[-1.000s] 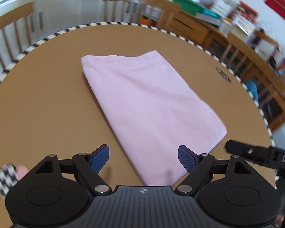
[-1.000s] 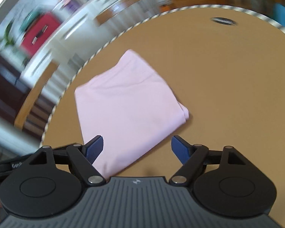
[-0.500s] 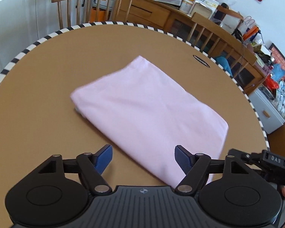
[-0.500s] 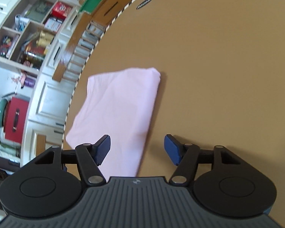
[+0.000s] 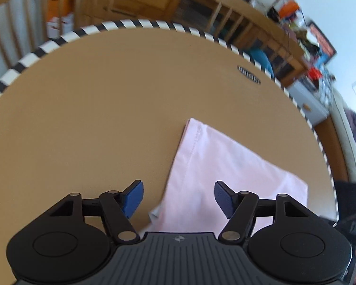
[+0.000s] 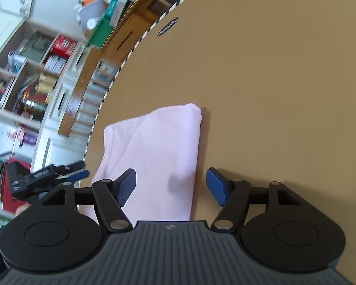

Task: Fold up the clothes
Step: 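Grasp the bundle's end with the right gripper while the left gripper grasps beside it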

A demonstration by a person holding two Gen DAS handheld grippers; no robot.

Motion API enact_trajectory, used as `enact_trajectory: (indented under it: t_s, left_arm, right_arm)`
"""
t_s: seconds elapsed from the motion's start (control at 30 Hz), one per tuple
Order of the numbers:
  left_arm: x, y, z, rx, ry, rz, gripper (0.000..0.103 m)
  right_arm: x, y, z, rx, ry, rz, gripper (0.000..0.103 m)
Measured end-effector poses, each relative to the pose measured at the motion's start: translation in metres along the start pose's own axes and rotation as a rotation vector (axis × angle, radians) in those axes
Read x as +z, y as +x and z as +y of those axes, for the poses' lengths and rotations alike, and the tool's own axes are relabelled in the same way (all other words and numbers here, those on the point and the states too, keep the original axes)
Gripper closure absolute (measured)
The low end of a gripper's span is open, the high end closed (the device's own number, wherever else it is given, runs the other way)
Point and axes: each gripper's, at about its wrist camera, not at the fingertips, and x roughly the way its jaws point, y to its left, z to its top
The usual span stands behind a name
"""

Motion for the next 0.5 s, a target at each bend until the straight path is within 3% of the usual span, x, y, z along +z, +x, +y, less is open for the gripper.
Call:
enact_trajectory:
  t_s: [0.1, 0.17, 0.3, 0.43, 0.5]
  left_arm:
    - [0.013, 0.019, 0.010, -0.063, 0.074, 0.052, 0.035]
    - [0.016, 0.025, 0.012, -0.140, 0.085, 0.091, 0.025]
    - [0.011, 0.032, 0.013, -0.252, 0.104, 0.152, 0.025]
    - [-0.003, 0.037, 0.022, -0.341, 0.057, 0.181, 0.025]
    - [-0.009, 0.039, 0.023, -0.364, 0.040, 0.181, 0.025]
  right_arm:
    - [-0.003, 0.006, 0.001, -0.003, 0.035, -0.069, 0.036]
    - [-0.004, 0.010, 0.003, -0.008, 0.030, -0.081, 0.036]
    - [-0.006, 0.018, 0.007, -0.020, 0.012, -0.097, 0.038]
    - [-0.009, 0.022, -0.004, 0.017, 0.078, -0.046, 0.040]
    - [-0.011, 0.024, -0.009, 0.036, 0.113, -0.018, 0.051]
